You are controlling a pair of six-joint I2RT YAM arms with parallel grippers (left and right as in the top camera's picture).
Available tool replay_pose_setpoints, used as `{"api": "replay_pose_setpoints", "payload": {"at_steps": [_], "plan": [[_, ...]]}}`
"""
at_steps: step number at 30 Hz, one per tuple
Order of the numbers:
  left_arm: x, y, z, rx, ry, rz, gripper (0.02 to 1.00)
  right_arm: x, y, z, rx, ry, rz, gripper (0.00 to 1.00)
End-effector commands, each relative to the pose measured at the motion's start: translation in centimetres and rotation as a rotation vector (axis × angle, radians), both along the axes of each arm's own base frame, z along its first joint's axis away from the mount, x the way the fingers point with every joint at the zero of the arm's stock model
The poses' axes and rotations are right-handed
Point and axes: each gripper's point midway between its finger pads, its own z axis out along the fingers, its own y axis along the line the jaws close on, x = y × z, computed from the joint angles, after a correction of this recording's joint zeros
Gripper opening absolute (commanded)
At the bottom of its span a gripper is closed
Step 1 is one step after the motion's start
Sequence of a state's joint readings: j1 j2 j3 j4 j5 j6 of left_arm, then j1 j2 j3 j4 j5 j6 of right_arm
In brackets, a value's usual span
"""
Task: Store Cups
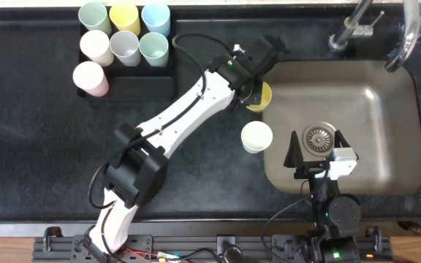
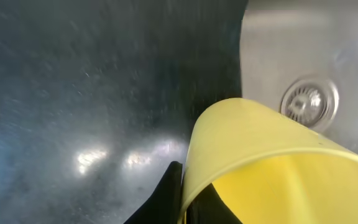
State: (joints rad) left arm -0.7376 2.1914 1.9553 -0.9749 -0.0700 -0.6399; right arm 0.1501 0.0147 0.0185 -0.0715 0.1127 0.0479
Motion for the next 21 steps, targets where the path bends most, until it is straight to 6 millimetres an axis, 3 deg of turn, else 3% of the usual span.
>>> {"api": "replay_pose_setpoints", "payload": {"at_steps": [1,5,8,10,12,15,18,21], "plan": [[2.9,3.2,9.3,-0.053,-0.22,0.207,0.036,0.0,-0.3,-0.3,-0.007,-0.003,-0.017,0.996],[3.5,10.8,17.0,-0.105,-0.381,0.571,0.036,0.0,-0.4,-0.3,-0.007,-0.003,-0.018,0.998],[2.1,17.1,20.6,-0.157,-0.442,0.886,0.036,0.0,-0.3,-0.3,-0.007,-0.003,-0.018,0.998],[0.5,20.8,21.6,-0.181,-0.442,1.081,0.036,0.0,-0.4,-0.3,-0.006,-0.003,-0.018,0.998],[-1.7,24.3,21.3,-0.195,-0.398,1.298,0.036,0.0,-0.3,-0.3,-0.007,-0.003,-0.018,0.996],[-5.0,27.8,19.6,-0.176,-0.282,1.577,0.036,0.0,-0.3,-0.3,-0.007,-0.003,-0.018,0.996],[-7.1,29.4,17.4,-0.131,-0.122,1.723,0.036,0.0,-0.4,-0.3,-0.007,-0.003,-0.018,0.996],[-6.9,30.2,14.9,-0.104,-0.018,1.739,0.036,0.0,-0.3,-0.3,-0.007,-0.003,-0.018,0.993]]}}
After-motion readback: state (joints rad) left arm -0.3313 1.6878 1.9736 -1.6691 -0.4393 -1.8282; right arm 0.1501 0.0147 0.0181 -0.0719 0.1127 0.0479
